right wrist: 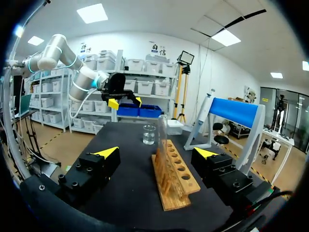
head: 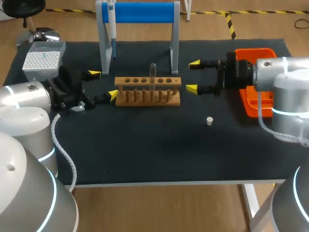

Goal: Invert the test tube, pick up the pipette, mount the tip to pipette, aspirate from beaker and dispense into the tube, eject the tip, return the pipette, and cap with the stopper.

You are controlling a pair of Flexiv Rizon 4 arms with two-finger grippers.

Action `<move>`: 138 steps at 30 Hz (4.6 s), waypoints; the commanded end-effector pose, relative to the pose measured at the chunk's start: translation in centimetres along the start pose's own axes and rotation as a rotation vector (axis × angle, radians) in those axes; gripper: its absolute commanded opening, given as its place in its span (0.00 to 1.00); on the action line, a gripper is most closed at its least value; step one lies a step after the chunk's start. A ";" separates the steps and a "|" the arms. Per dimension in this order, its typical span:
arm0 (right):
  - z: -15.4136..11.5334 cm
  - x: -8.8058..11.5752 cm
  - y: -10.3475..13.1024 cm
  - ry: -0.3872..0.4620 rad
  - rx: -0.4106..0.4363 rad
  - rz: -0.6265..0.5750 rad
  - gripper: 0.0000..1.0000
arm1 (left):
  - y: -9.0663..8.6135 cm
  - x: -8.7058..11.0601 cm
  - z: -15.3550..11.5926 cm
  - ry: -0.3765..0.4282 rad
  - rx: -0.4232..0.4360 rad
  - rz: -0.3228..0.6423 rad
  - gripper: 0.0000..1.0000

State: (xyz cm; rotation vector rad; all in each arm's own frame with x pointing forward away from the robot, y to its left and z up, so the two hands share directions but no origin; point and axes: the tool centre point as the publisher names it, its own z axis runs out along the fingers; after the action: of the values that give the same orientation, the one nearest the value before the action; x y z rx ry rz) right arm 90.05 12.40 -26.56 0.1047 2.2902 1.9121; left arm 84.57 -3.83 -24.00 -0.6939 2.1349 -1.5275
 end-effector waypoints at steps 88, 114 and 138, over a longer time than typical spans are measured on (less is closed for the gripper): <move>12.3 -0.6 0.5 0.245 -0.146 0.070 0.00 | 0.2 0.1 0.0 -0.004 0.007 0.001 1.00; 13.2 -2.5 -0.1 0.227 -0.094 0.076 0.00 | 0.2 0.1 0.0 -0.004 0.007 0.001 1.00; 13.1 -3.2 1.0 0.217 -0.086 0.113 0.00 | 0.2 0.1 0.0 -0.004 0.007 0.001 1.00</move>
State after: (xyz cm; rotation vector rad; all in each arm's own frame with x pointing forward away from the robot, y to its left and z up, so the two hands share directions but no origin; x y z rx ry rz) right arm 95.36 24.97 -28.00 0.0165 2.3713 2.1786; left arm 84.56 -3.77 -24.03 -0.6928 2.1320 -1.5313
